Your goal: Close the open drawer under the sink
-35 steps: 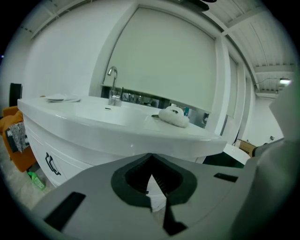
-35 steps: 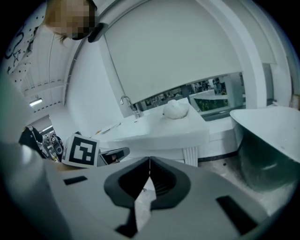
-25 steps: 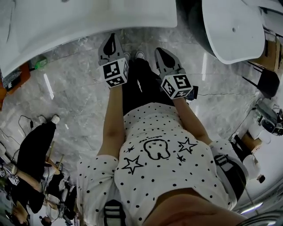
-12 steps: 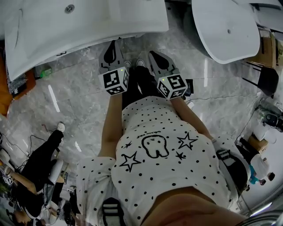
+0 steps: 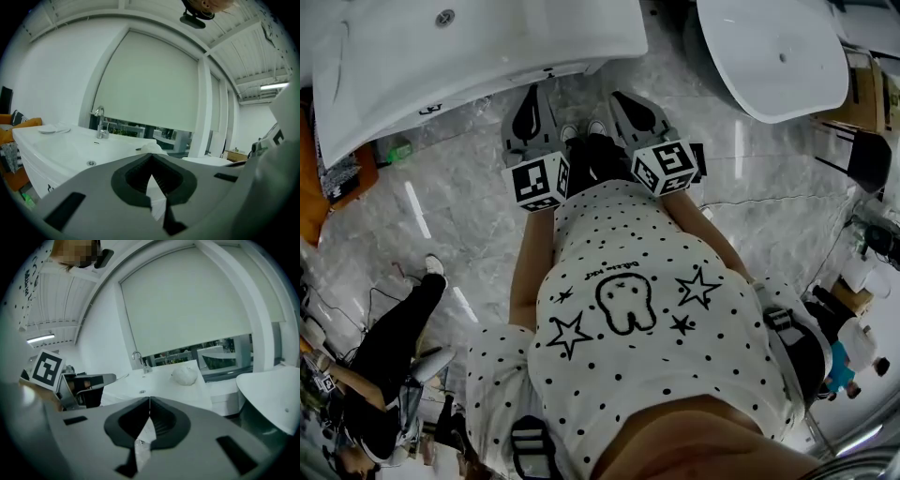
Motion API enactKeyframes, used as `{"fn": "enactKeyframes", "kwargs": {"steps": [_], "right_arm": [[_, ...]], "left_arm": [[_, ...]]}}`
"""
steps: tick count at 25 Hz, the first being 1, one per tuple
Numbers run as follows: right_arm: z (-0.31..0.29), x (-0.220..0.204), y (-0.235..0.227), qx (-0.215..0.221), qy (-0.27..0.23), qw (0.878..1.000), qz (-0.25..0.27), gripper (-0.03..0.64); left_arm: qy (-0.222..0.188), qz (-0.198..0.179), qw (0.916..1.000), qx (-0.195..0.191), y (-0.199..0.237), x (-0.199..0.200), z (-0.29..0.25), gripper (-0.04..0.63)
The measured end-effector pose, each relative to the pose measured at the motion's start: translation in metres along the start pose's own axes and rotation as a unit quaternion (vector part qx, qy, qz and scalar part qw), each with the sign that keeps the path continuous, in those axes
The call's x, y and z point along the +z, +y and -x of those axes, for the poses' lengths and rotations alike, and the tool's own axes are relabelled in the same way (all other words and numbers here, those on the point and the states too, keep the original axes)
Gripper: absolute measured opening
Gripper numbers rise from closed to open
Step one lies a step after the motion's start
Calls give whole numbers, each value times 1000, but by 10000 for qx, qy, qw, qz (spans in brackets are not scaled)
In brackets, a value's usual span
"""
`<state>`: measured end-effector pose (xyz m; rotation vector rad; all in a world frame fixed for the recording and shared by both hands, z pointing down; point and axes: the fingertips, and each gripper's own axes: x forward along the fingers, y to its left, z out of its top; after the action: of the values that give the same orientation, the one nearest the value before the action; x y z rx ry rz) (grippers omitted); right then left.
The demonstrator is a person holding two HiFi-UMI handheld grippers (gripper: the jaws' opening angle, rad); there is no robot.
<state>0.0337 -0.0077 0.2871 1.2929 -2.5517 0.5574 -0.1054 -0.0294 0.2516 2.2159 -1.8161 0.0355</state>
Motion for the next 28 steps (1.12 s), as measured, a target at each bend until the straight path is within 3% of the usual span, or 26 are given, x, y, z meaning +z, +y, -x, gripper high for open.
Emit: {"fn": "enactKeyframes", "kwargs": {"steps": [18,22,28], "right_arm": [[11,27,7,244,-371,9978,486,14],[9,30,14,388,-413,9959,711,14],[12,30,28,675,-339,9926,951,14]], "left_arm": [[112,-192,9980,-595,-29,9,33,5],[275,-205,9973,-643,-30,2,32,5],[195,-360,9962,-765,-41,6,29,5]]}}
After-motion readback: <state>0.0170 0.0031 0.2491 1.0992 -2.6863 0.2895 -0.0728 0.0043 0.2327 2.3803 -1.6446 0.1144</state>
